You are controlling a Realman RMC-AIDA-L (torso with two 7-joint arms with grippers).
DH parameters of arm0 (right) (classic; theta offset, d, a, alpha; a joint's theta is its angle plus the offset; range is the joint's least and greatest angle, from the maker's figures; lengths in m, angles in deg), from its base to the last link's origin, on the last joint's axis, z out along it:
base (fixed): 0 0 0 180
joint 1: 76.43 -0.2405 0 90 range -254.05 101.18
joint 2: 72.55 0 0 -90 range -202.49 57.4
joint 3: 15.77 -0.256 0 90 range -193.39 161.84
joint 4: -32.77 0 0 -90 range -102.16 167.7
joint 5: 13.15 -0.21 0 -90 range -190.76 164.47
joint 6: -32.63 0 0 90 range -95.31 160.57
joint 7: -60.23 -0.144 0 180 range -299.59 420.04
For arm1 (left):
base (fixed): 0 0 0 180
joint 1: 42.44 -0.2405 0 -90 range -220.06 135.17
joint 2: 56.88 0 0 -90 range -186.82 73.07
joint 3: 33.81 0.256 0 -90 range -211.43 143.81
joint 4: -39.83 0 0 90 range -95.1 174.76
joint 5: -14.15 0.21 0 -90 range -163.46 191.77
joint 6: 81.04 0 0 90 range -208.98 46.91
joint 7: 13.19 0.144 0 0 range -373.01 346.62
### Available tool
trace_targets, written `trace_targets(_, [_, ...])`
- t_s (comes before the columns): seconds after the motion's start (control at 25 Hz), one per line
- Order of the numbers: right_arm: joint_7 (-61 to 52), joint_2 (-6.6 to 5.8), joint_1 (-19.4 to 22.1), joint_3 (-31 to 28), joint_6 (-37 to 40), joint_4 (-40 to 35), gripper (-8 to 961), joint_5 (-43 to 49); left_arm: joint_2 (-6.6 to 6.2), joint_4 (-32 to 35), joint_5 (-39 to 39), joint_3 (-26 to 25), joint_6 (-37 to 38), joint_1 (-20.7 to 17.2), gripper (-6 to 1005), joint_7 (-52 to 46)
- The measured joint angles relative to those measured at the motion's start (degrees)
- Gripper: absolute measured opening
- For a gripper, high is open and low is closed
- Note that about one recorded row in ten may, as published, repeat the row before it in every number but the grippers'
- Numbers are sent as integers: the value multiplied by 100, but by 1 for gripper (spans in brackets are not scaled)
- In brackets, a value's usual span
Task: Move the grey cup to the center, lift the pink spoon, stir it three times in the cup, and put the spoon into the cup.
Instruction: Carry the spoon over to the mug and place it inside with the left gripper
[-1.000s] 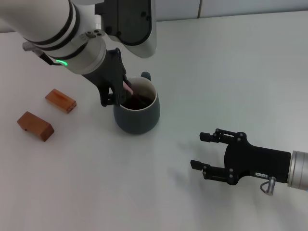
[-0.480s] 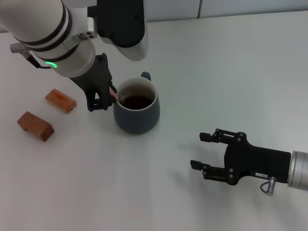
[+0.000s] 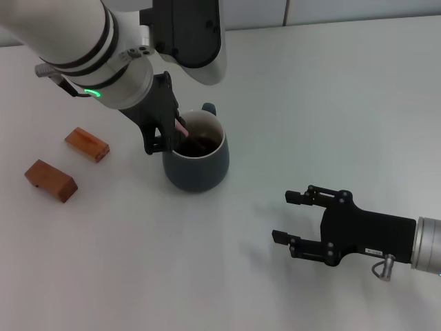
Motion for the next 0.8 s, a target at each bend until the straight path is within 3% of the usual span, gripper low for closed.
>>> trace_targets(0.52, [0, -14, 25, 0, 40, 43, 742, 0, 0, -117, 313, 30, -99, 38, 269, -210])
trace_targets(0.68, [0, -17, 27, 0, 61, 42, 742, 2, 0, 119, 33, -147, 534, 43, 273, -159])
trace_targets(0.8, [0, -18, 27, -1, 64, 42, 742, 3, 0, 121, -113, -147, 547, 44, 276, -134])
